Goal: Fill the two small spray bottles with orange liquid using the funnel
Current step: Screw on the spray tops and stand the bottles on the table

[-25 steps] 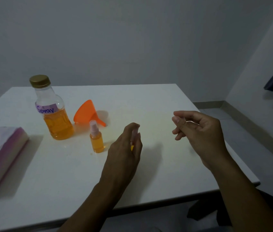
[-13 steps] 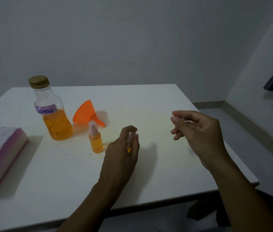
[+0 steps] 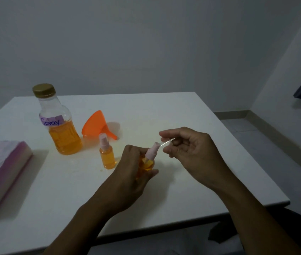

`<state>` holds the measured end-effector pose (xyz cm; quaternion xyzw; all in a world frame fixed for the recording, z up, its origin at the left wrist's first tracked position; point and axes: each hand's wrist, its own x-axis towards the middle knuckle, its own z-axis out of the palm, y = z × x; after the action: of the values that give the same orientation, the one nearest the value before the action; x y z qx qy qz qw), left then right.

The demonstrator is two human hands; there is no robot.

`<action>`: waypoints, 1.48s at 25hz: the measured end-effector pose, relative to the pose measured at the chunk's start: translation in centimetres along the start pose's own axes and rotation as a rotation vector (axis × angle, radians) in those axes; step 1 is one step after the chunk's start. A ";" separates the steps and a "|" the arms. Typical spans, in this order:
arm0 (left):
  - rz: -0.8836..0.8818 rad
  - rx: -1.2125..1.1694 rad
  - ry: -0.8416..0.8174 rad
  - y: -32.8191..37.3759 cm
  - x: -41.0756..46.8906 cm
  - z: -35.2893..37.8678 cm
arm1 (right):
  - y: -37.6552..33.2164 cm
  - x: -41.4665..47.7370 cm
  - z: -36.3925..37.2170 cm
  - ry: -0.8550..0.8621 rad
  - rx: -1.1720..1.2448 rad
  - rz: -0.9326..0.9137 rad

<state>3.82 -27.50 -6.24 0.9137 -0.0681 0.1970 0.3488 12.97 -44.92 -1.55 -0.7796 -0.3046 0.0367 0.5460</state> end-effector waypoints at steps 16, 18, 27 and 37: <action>-0.206 -0.246 0.138 0.5 -0.9 -4.3 | -0.5 -0.1 1.9 -0.071 0.260 0.011; -0.266 -0.397 0.220 0.1 -1.4 -6.8 | -0.1 0.0 2.3 -0.043 0.250 0.026; -0.605 0.070 0.600 -6.7 -4.9 -13.3 | 0.8 0.3 6.2 -0.100 -0.227 -0.084; -0.685 0.031 0.626 -10.4 -4.7 -13.2 | 0.1 2.3 10.3 -0.052 -0.298 -0.105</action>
<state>-1.91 -11.04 -5.50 0.7852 0.3491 0.3379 0.3840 10.85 -35.23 -5.11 -0.8338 -0.3611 -0.0175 0.4173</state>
